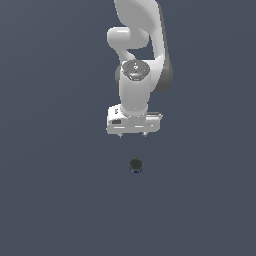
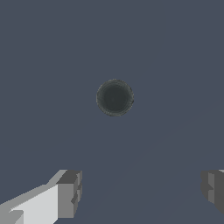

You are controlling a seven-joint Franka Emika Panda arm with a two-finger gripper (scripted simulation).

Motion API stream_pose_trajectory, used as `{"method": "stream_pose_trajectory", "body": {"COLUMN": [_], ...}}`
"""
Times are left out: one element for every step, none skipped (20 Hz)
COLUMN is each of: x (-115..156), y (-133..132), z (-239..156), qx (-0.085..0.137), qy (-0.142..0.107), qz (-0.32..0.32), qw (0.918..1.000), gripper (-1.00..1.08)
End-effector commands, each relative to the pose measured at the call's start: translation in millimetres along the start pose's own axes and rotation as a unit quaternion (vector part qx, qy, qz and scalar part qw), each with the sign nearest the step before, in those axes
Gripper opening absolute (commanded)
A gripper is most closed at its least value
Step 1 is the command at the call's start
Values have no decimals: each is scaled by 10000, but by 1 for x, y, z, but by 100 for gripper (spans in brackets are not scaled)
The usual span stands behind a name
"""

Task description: Pick up the object and move it to a goal position.

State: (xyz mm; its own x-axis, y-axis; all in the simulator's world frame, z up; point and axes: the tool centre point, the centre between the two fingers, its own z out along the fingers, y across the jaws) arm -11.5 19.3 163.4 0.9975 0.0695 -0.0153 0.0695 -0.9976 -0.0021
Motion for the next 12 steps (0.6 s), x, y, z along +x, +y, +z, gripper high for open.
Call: {"method": "stream_pose_trajectory", "body": {"x": [0,0,0,-1,-2,-2,-3,-4,-5,-5,-5,-5], "y": [0,-1,-3,-7,-12,-18,-25,-30,-34,-36,-37,-37], "z": [0,0,0,1,1,2,3,4,5,5,5,5], "qx": [0,3,12,27,48,75,103,125,140,150,153,151], "qy": [0,-3,-10,-21,-38,-59,-82,-100,-113,-121,-124,-122], "qz": [0,-4,-15,-34,-60,-93,-130,-160,-182,-197,-204,-202], "qw": [10000,10000,10000,10000,10000,9999,9998,9997,9997,9996,9996,9996], "gripper": [100,100,100,100,100,100,100,100,100,100,100,100]}}
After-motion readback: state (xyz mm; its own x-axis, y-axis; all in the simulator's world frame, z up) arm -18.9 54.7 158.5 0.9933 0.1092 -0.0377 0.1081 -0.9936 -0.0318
